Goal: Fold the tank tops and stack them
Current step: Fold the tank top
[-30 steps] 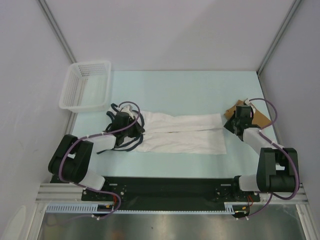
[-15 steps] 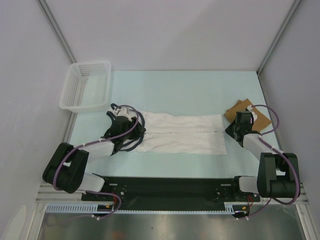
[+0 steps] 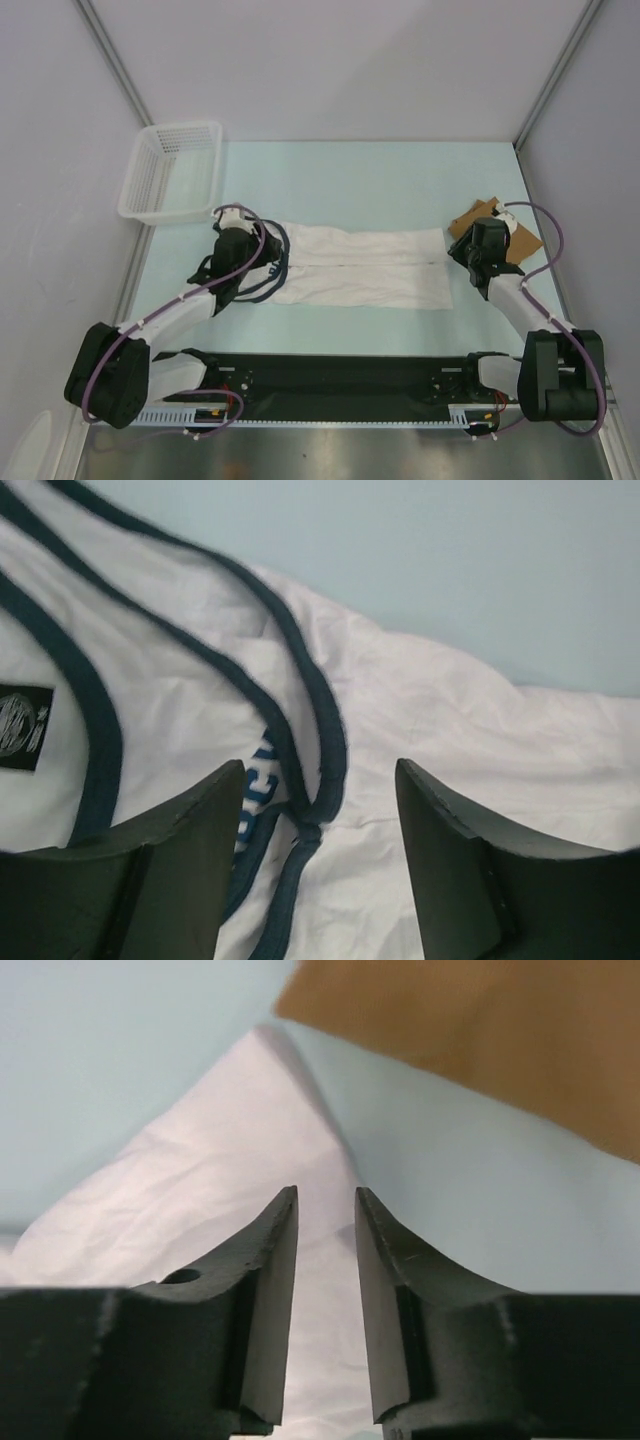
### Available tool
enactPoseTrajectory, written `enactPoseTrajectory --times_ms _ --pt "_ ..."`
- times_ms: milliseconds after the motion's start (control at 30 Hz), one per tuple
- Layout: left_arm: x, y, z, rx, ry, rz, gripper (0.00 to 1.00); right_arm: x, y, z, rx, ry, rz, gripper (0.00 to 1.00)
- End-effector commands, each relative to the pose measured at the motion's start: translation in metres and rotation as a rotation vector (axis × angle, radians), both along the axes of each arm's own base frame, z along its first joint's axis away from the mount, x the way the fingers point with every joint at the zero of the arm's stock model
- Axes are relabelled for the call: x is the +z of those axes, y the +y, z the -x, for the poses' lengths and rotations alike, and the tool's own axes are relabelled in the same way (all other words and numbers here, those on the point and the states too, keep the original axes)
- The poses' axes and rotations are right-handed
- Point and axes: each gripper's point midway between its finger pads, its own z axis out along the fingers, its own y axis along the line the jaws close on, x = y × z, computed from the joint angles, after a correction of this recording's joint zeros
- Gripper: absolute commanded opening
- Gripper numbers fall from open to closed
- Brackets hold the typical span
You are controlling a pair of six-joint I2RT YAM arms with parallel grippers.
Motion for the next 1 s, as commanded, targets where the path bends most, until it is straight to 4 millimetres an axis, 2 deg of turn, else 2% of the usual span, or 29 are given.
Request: enactPoseTrajectory --times_ms 0,33,100,167,200,233,300,333,400,433,467,533,633,667,700,733,767,800,833,867,967 --pt "0.039 -0.024 -0.026 -0.084 -0.061 -0.002 0.67 0.046 0.036 -0.036 0.155 -0.145 -0.006 0.33" --pt "0.043 -0.030 -0.032 -0.107 -0.058 0.007 0.65 0.048 0.046 -0.039 0.182 -0.144 -0.012 0.27" --pt "0.044 -0.050 -0.048 -0.158 -0.031 0.021 0.62 0.052 0.076 -0.050 0.274 -0.145 -0.035 0.23" --pt "0.044 -0.068 -0.054 -0.217 -0.012 0.047 0.61 0.050 0.087 -0.057 0.294 -0.125 -0.046 0.20" --pt "0.053 -0.075 -0.063 -0.225 -0.027 0.057 0.60 0.036 0.088 -0.061 0.285 -0.079 -0.051 0.18" --pt "0.036 -0.082 -0.067 -0.241 0.016 0.052 0.60 0.040 0.089 -0.068 0.280 -0.083 -0.050 0.17" --pt "0.035 -0.089 -0.079 -0.244 0.022 0.066 0.60 0.032 0.082 -0.075 0.250 -0.060 -0.027 0.16" --pt "0.018 -0.093 -0.082 -0.250 0.062 0.059 0.59 0.026 0.080 -0.081 0.240 -0.043 -0.019 0.15" --pt "0.007 -0.096 -0.089 -0.241 0.087 0.061 0.57 0.021 0.074 -0.088 0.219 -0.033 -0.015 0.13" --pt "0.003 -0.097 -0.092 -0.237 0.089 0.066 0.57 0.009 0.072 -0.091 0.215 -0.006 -0.015 0.11" --pt "-0.015 -0.097 -0.093 -0.230 0.125 0.058 0.57 0.008 0.070 -0.096 0.207 -0.004 -0.015 0.10" --pt "-0.029 -0.096 -0.096 -0.209 0.154 0.057 0.57 -0.012 0.062 -0.100 0.183 0.038 -0.014 0.07" --pt "-0.057 -0.088 -0.095 -0.169 0.214 0.057 0.56 -0.026 0.047 -0.107 0.135 0.074 -0.007 0.03" --pt "-0.068 -0.082 -0.096 -0.140 0.241 0.063 0.56 -0.041 0.042 -0.107 0.116 0.107 -0.008 0.01" --pt "-0.076 -0.076 -0.092 -0.123 0.261 0.066 0.55 -0.045 0.039 -0.110 0.098 0.115 -0.007 0.00" --pt "-0.079 -0.072 -0.093 -0.110 0.261 0.077 0.54 -0.051 0.029 -0.113 0.072 0.127 -0.008 0.00" --pt "-0.082 -0.064 -0.094 -0.081 0.265 0.091 0.52 -0.059 0.029 -0.111 0.073 0.160 -0.033 0.00" --pt "-0.088 -0.056 -0.086 -0.061 0.276 0.085 0.52 -0.054 0.025 -0.119 0.063 0.149 -0.031 0.00" --pt "-0.085 -0.053 -0.086 -0.052 0.258 0.091 0.52 -0.050 0.018 -0.124 0.038 0.136 -0.022 0.00" --pt "-0.085 -0.051 -0.083 -0.045 0.256 0.089 0.52 -0.055 0.013 -0.118 0.007 0.175 -0.012 0.00" --pt "-0.082 -0.048 -0.076 -0.050 0.261 0.078 0.52 -0.052 -0.002 -0.119 -0.057 0.208 0.020 0.00"
